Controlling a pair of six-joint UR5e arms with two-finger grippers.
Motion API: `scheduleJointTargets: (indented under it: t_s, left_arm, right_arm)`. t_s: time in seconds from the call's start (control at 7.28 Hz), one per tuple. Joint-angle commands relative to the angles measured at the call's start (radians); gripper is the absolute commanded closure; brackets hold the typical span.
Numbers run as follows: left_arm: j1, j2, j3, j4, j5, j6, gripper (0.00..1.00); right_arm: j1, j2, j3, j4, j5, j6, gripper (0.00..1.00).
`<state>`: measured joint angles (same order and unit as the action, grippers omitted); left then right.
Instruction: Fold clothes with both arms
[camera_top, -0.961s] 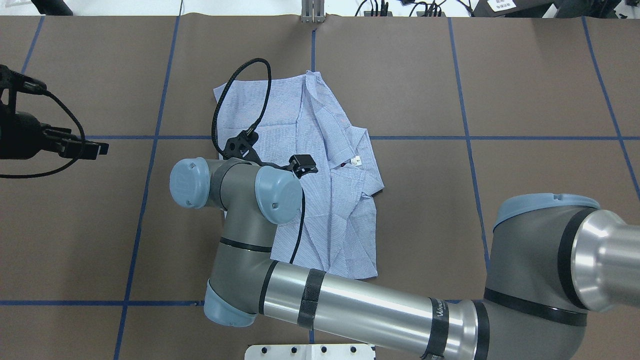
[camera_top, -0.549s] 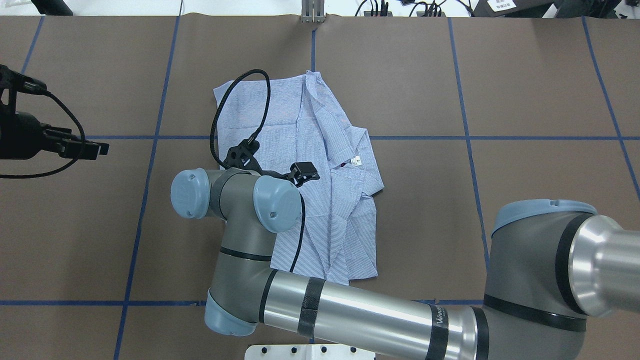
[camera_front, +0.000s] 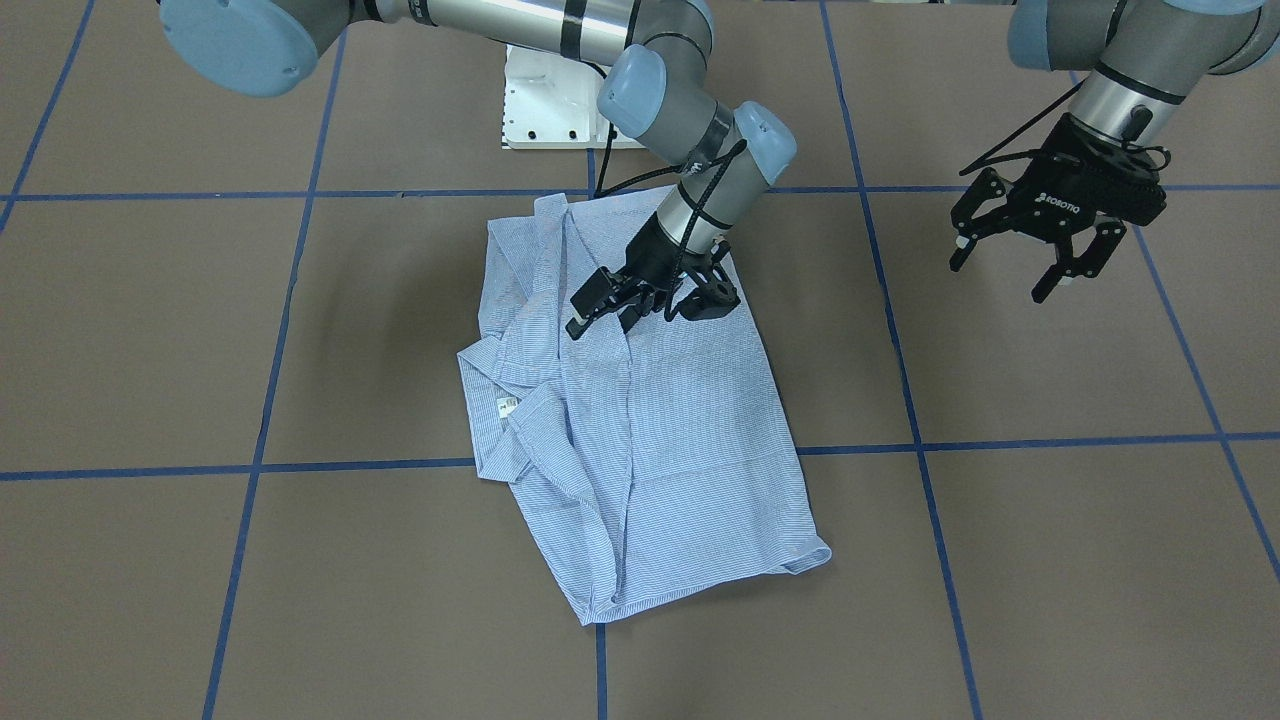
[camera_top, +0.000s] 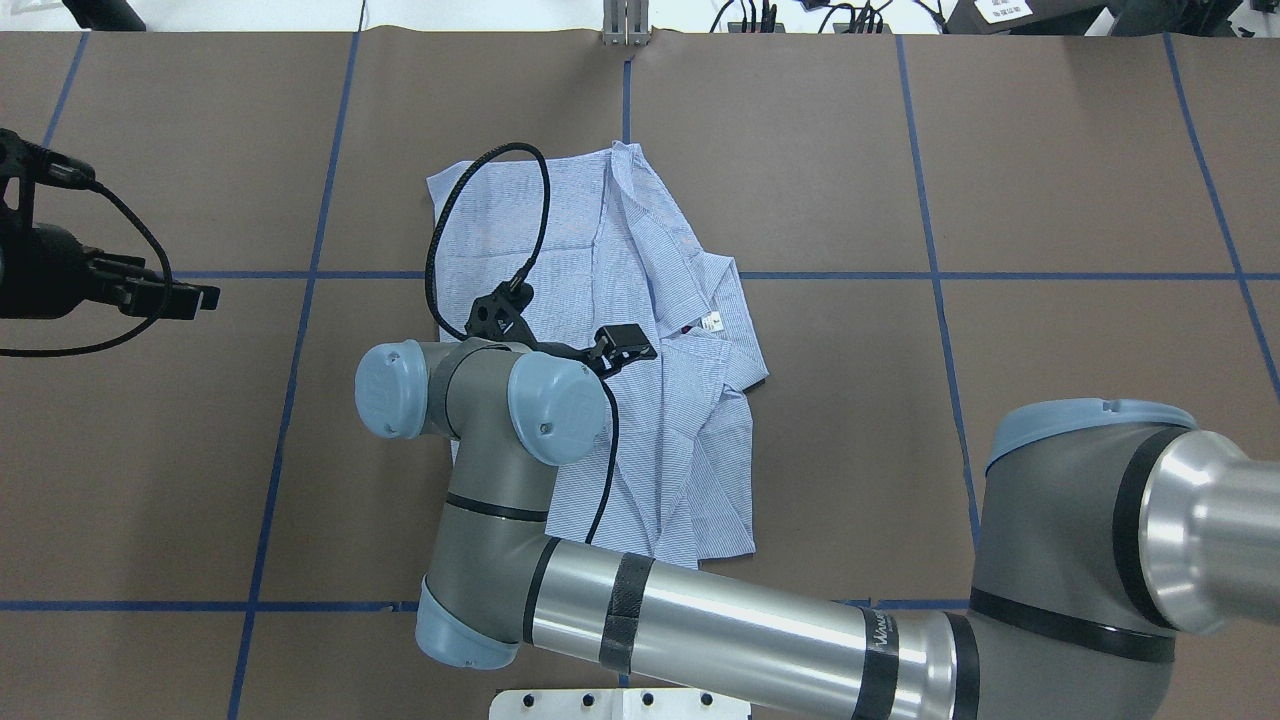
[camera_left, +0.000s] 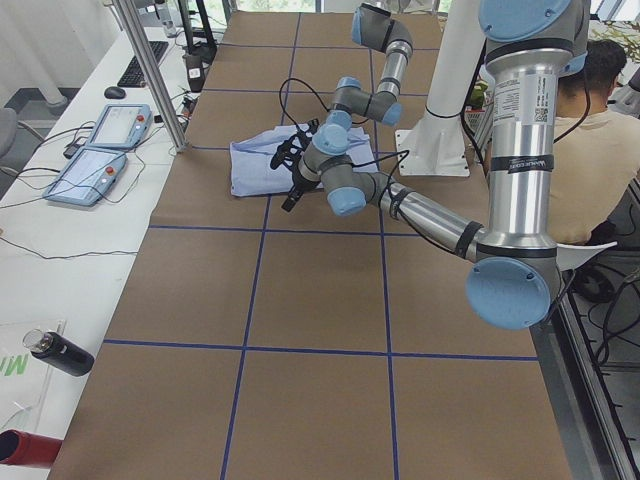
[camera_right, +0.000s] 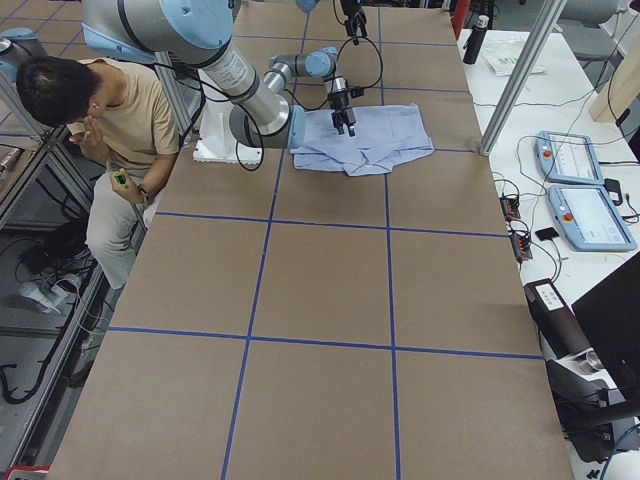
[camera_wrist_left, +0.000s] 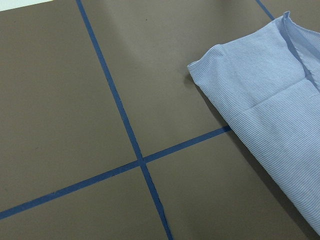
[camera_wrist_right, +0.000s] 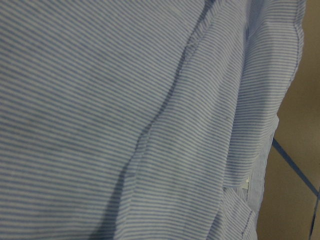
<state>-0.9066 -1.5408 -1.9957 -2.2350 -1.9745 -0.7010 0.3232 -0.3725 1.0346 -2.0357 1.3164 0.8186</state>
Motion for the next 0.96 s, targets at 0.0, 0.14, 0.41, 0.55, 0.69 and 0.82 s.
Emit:
scheduleJointTargets:
  t_s: [0.0, 0.14, 0.41, 0.55, 0.69, 0.82]
  left_arm:
    - [0.000, 0.001, -0.002, 0.000, -0.007, -0.003, 0.00]
    - [0.000, 0.001, -0.002, 0.000, -0.007, -0.003, 0.00]
    - [0.000, 0.001, -0.006, 0.000, -0.009, -0.003, 0.00]
    - [0.000, 0.001, -0.006, 0.000, -0.009, -0.003, 0.00]
    - [0.000, 0.001, -0.006, 0.000, -0.009, -0.003, 0.00]
    - [0.000, 0.001, -0.006, 0.000, -0.009, -0.003, 0.00]
  right_arm:
    - [0.017, -0.002, 0.007, -0.058, 0.000, -0.001, 0.02]
    - [0.040, -0.008, 0.015, -0.076, 0.000, -0.009, 0.02]
    - [0.097, -0.147, 0.150, -0.106, -0.011, -0.038, 0.03]
    - [0.134, -0.257, 0.274, -0.122, -0.022, -0.111, 0.03]
    - [0.166, -0.373, 0.412, -0.123, -0.035, -0.181, 0.03]
    - [0.198, -0.447, 0.520, -0.124, -0.039, -0.247, 0.03]
